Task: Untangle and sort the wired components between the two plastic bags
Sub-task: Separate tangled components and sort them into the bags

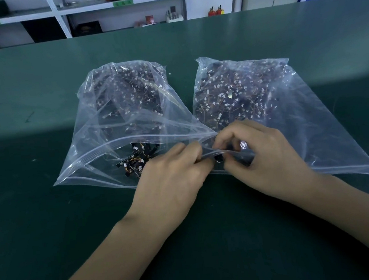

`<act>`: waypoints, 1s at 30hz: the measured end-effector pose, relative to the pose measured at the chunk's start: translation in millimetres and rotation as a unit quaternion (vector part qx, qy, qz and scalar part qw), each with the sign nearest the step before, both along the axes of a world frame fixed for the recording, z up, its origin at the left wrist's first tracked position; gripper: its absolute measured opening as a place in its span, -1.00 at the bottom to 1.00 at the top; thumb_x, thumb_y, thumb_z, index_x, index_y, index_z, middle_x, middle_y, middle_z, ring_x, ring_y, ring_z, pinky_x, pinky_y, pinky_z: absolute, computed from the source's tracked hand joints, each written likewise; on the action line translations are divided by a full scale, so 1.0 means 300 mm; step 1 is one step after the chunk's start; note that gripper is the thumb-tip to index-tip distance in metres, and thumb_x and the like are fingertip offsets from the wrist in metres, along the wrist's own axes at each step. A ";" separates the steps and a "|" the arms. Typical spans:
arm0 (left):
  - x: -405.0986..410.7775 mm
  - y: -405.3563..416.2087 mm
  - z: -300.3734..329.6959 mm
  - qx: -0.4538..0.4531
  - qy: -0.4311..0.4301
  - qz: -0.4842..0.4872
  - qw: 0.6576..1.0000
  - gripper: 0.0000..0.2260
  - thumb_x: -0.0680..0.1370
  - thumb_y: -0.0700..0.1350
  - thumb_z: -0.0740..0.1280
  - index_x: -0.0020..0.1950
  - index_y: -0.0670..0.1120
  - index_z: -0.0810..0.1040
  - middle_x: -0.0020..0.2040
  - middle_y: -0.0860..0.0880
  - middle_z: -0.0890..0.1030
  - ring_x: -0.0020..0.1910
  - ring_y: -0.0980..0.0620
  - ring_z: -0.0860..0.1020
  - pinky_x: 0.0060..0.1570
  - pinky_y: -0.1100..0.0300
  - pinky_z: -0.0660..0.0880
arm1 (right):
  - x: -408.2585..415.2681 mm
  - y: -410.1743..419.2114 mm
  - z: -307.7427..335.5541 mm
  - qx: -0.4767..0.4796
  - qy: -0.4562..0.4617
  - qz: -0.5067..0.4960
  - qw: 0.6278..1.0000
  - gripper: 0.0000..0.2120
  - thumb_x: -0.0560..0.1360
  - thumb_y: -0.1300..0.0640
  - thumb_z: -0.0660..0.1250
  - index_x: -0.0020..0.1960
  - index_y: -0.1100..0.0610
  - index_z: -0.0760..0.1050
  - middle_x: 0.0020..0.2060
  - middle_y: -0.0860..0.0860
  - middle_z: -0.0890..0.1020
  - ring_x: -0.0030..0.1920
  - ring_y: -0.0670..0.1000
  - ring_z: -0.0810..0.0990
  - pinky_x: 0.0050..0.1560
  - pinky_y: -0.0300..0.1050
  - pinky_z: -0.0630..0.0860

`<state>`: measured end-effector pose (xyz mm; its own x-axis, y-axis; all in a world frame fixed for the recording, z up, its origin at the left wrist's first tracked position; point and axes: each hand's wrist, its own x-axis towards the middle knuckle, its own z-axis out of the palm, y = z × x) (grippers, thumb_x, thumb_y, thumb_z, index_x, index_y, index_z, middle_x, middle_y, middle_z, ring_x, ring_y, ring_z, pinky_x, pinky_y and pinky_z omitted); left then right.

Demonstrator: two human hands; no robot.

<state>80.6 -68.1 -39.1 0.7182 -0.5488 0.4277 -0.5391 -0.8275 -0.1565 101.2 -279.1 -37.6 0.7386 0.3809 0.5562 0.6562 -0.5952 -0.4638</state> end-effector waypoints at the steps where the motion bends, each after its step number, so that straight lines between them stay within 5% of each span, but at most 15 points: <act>1: -0.005 -0.005 -0.002 0.018 0.012 0.002 1.000 -0.82 0.43 -0.11 0.65 -0.08 0.09 0.71 -0.22 0.07 0.52 -0.28 0.03 0.54 -0.42 0.17 0.25 | 0.001 0.001 -0.001 -0.001 0.003 -0.001 1.000 -0.81 0.42 0.18 0.35 -0.01 -0.04 0.59 -0.15 -0.22 0.60 -0.12 -0.08 0.55 -0.08 -0.04 0.55; 6: -0.033 -0.028 -0.009 0.034 0.036 0.034 0.998 -0.86 0.55 0.04 0.53 0.08 0.17 0.67 -0.31 0.11 0.58 -0.39 0.04 0.64 -0.46 0.18 0.04 | 0.001 0.002 -0.004 -0.007 0.013 0.010 1.000 -0.80 0.43 0.18 0.36 0.01 -0.05 0.60 -0.15 -0.23 0.59 -0.11 -0.07 0.56 -0.07 0.00 0.57; 9: -0.039 -0.022 -0.015 -0.011 0.007 0.042 0.999 -0.91 0.65 0.05 0.40 0.10 0.13 0.68 -0.27 0.11 0.63 -0.39 0.02 0.65 -0.45 0.18 0.19 | 0.000 0.002 -0.006 -0.005 0.020 0.013 1.000 -0.79 0.43 0.22 0.41 0.00 -0.04 0.60 -0.15 -0.20 0.60 -0.12 -0.04 0.57 -0.10 0.04 0.57; 13: -0.032 0.010 0.006 -0.119 0.028 -0.006 0.992 -0.71 0.73 0.08 0.19 0.06 0.06 0.69 -0.24 0.11 0.62 -0.35 0.00 0.61 -0.43 0.13 0.47 | 0.003 -0.003 -0.001 0.008 0.019 0.013 1.000 -0.86 0.45 0.17 0.40 -0.02 -0.01 0.61 -0.16 -0.17 0.60 -0.13 -0.04 0.57 -0.14 0.03 0.56; 15: -0.024 0.033 0.016 -0.179 0.033 -0.001 0.983 -0.68 0.71 0.07 0.25 -0.22 0.02 0.51 -0.36 0.13 0.44 -0.42 0.03 0.46 -0.45 0.13 0.41 | 0.005 -0.004 -0.004 0.007 0.019 0.011 1.000 -0.83 0.44 0.24 0.42 -0.03 0.02 0.61 -0.16 -0.17 0.59 -0.14 -0.03 0.57 -0.15 0.06 0.56; 18: -0.005 0.076 0.027 -0.185 0.011 0.083 0.979 -0.59 0.69 0.06 0.32 -0.30 0.00 0.30 -0.45 0.11 0.31 -0.49 0.03 0.36 -0.42 0.19 0.26 | 0.001 -0.003 -0.006 0.003 0.028 0.005 1.000 -0.81 0.42 0.25 0.40 -0.02 0.01 0.61 -0.16 -0.20 0.58 -0.13 -0.03 0.57 -0.14 0.06 0.57; 25: 0.015 0.142 0.032 -0.160 0.048 0.156 0.974 -0.77 0.57 0.24 0.35 -0.06 0.11 0.47 -0.38 0.19 0.41 -0.37 0.02 0.50 -0.33 0.13 0.37 | -0.004 -0.003 0.003 -0.015 0.038 -0.001 0.999 -0.78 0.43 0.24 0.42 0.01 -0.02 0.60 -0.15 -0.21 0.57 -0.12 -0.06 0.58 -0.12 0.00 0.58; 30: 0.017 0.145 0.022 -0.145 0.076 0.183 0.969 -0.80 0.60 0.22 0.37 -0.10 0.15 0.56 -0.27 0.19 0.50 -0.24 0.05 0.55 -0.24 0.13 0.37 | -0.009 -0.001 0.002 -0.039 0.040 -0.004 0.998 -0.75 0.42 0.23 0.48 0.05 0.01 0.61 -0.12 -0.18 0.57 -0.13 -0.06 0.56 -0.05 -0.01 0.57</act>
